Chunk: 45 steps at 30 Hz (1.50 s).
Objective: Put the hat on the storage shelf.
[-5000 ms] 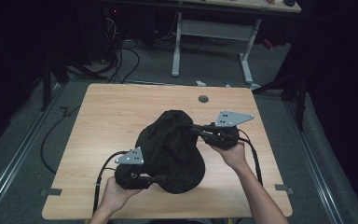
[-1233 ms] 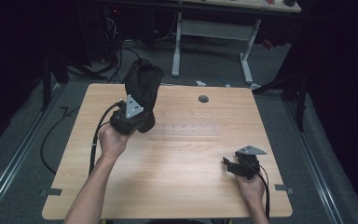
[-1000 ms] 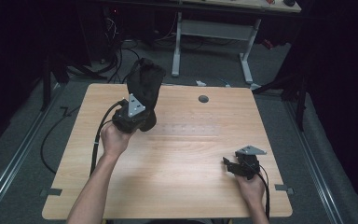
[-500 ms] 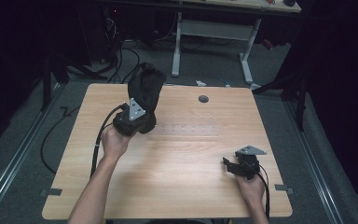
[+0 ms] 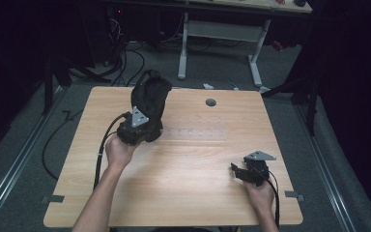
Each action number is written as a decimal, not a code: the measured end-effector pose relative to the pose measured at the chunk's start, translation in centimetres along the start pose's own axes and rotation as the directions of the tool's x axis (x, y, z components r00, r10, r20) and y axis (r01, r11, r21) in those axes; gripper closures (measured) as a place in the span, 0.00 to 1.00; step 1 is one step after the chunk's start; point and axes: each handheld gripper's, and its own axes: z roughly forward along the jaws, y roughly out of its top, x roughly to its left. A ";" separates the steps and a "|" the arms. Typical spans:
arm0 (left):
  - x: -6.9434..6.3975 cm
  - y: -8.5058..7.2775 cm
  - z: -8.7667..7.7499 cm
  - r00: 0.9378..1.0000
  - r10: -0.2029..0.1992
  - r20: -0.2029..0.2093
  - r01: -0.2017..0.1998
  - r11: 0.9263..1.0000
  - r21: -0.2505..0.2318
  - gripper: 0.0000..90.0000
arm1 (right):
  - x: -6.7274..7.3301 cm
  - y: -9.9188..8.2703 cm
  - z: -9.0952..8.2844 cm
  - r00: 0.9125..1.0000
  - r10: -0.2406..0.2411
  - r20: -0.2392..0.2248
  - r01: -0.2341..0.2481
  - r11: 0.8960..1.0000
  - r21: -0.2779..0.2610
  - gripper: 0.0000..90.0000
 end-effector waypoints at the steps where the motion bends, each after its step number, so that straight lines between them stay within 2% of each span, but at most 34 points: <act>1: 0.0 0.0 0.0 1.000 0.000 0.000 0.000 1.000 0.000 0.76 | 0.0 0.0 0.0 1.000 0.000 0.000 0.000 1.000 0.000 0.41; 7: -0.1 -0.1 0.0 0.999 -0.051 -0.008 0.051 0.999 0.013 0.73 | 0.0 0.0 0.0 1.000 0.000 0.000 0.000 1.000 0.000 0.41; 8: -0.1 -0.3 0.1 0.998 -0.063 -0.018 0.063 0.998 0.019 0.63 | 0.0 0.0 0.0 1.000 -0.001 0.000 0.001 1.000 0.000 0.41; 9: 0.0 -0.4 0.1 0.997 -0.072 -0.025 0.073 0.997 0.024 0.63 | 0.0 0.0 0.0 1.000 -0.001 0.000 0.001 1.000 0.000 0.41; 10: 0.1 -0.5 0.1 0.996 -0.090 -0.030 0.091 0.996 0.028 0.54 | 0.0 0.0 0.0 1.000 -0.002 -0.001 0.002 1.000 0.001 0.41; 11: 0.2 -0.5 0.1 0.994 -0.103 -0.029 0.104 0.994 0.032 0.54 | 0.0 0.0 0.0 1.000 -0.002 -0.001 0.002 1.000 0.001 0.41; 12: 0.2 -0.6 0.0 0.993 -0.111 -0.031 0.112 0.993 0.038 0.47 | 0.0 0.0 0.0 1.000 -0.003 -0.002 0.003 1.000 0.001 0.40; 16: 0.3 -0.5 -0.2 0.990 -0.136 -0.024 0.137 0.990 0.039 0.39 | 0.0 0.0 0.0 1.000 -0.003 -0.002 0.003 1.000 0.001 0.40; 19: 0.3 -0.2 -0.5 0.983 -0.182 -0.015 0.183 0.982 0.052 0.34 | 0.0 0.0 0.0 1.000 -0.003 -0.002 0.003 1.000 0.000 0.40; 20: 0.4 0.0 -0.5 0.977 -0.213 -0.014 0.213 0.976 0.054 0.32 | 0.0 0.0 0.0 1.000 -0.003 -0.002 0.003 1.000 0.001 0.40; 22: 0.5 0.1 -0.6 0.975 -0.221 -0.012 0.221 0.974 0.054 0.29 | 0.0 0.0 0.0 1.000 -0.003 -0.002 0.003 1.000 0.001 0.40; 25: 0.7 0.3 -1.0 0.967 -0.254 -0.002 0.254 0.966 0.047 0.25 | 0.0 0.0 0.0 1.000 -0.001 -0.002 0.001 1.000 0.001 0.40; 28: 0.8 0.4 -1.3 0.963 -0.268 -0.005 0.268 0.963 0.038 0.21 | 0.0 0.0 0.0 1.000 -0.003 -0.002 0.003 1.000 0.001 0.40; 30: 0.8 0.5 -1.6 0.960 -0.279 -0.002 0.279 0.960 0.037 0.20 | 0.0 0.0 0.0 1.000 -0.003 -0.002 0.003 1.000 0.001 0.40; 33: 0.9 0.6 -2.0 0.960 -0.281 0.004 0.281 0.959 0.037 0.19 | 0.0 0.0 0.0 1.000 -0.001 -0.002 0.001 1.000 0.001 0.40; 34: 0.9 0.6 -2.3 0.957 -0.291 0.016 0.290 0.956 0.044 0.20 | 0.0 0.0 0.0 1.000 -0.003 -0.002 0.003 1.000 0.001 0.40; 38: 0.9 0.5 -2.7 0.957 -0.291 0.015 0.290 0.956 0.049 0.21 | 0.0 0.0 0.0 1.000 -0.003 -0.002 0.003 1.000 0.001 0.40; 45: 1.3 0.7 -3.6 0.948 -0.320 0.005 0.319 0.947 0.038 0.22 | 0.0 0.0 0.0 1.000 -0.003 -0.003 0.003 1.000 0.000 0.40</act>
